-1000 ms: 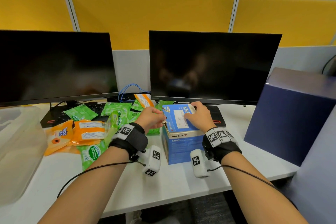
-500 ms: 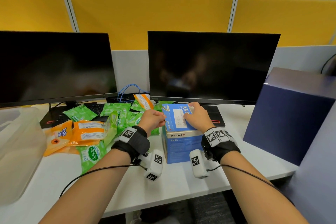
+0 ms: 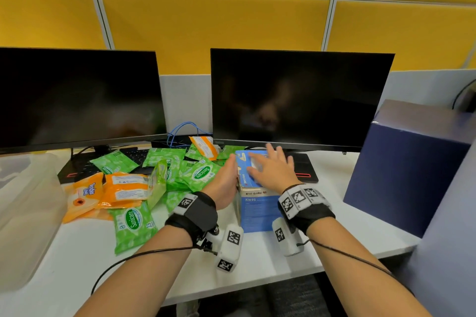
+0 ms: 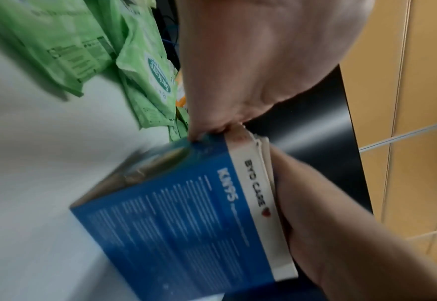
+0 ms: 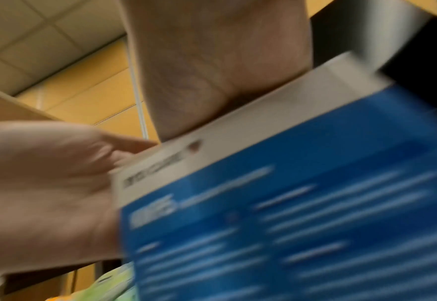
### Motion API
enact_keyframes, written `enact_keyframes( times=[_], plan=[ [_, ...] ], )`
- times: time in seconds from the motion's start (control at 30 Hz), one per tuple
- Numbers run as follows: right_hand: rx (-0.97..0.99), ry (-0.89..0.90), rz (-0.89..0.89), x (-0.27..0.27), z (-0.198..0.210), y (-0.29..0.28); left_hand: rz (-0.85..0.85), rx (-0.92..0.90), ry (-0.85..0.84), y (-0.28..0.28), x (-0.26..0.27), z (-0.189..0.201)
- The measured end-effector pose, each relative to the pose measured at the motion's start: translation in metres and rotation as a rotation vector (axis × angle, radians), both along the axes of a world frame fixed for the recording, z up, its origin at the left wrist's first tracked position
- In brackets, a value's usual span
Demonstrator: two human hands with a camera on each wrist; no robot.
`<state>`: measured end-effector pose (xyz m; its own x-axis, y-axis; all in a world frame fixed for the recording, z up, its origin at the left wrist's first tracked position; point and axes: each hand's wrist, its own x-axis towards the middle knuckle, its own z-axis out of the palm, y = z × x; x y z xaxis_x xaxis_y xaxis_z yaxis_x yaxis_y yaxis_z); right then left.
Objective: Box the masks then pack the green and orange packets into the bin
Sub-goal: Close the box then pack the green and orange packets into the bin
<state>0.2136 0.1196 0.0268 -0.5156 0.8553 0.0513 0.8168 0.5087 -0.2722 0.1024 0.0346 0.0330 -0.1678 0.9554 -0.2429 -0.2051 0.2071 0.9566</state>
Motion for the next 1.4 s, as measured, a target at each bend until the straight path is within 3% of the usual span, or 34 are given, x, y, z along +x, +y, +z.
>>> enact_keyframes(
  times=[0.17,0.37,0.5,0.57,0.67,0.73,0.8,0.93,1.03,1.17,1.27,1.4],
  plan=[
    [-0.054,-0.033,0.135,-0.019,0.0,-0.02,0.037,0.025,-0.015,0.001,0.019,-0.001],
    [-0.073,-0.079,0.146,-0.017,0.005,-0.024,-0.03,0.072,-0.056,-0.001,0.013,-0.002],
    [-0.134,-0.139,0.078,-0.023,0.01,-0.024,-0.09,0.015,0.053,-0.016,-0.003,0.006],
    [-0.121,-0.203,0.024,-0.03,0.014,-0.027,-0.106,-0.007,0.244,-0.031,-0.014,0.02],
    [-0.003,-0.163,0.043,-0.049,0.023,-0.036,-0.042,-0.044,0.92,-0.057,-0.053,0.045],
    [0.077,-0.095,0.123,-0.065,0.029,-0.044,0.078,-0.169,1.283,-0.078,-0.093,0.058],
    [0.117,-0.065,0.2,-0.085,0.034,-0.052,0.217,-0.361,1.458,-0.105,-0.141,0.063],
    [0.093,-0.023,0.325,-0.139,0.031,-0.077,0.371,-0.789,1.519,-0.186,-0.22,0.063],
    [0.037,-0.02,0.403,-0.178,0.025,-0.099,0.288,-0.947,1.426,-0.232,-0.247,0.051],
    [-0.087,0.017,0.489,-0.219,0.015,-0.133,0.331,-0.812,1.452,-0.259,-0.251,0.026],
    [-0.128,-0.188,0.5,-0.242,0.005,-0.156,0.424,-0.695,1.639,-0.262,-0.242,0.016],
    [-0.164,-0.433,0.461,-0.266,-0.025,-0.175,0.362,-0.573,1.75,-0.268,-0.244,0.008]
  ],
)
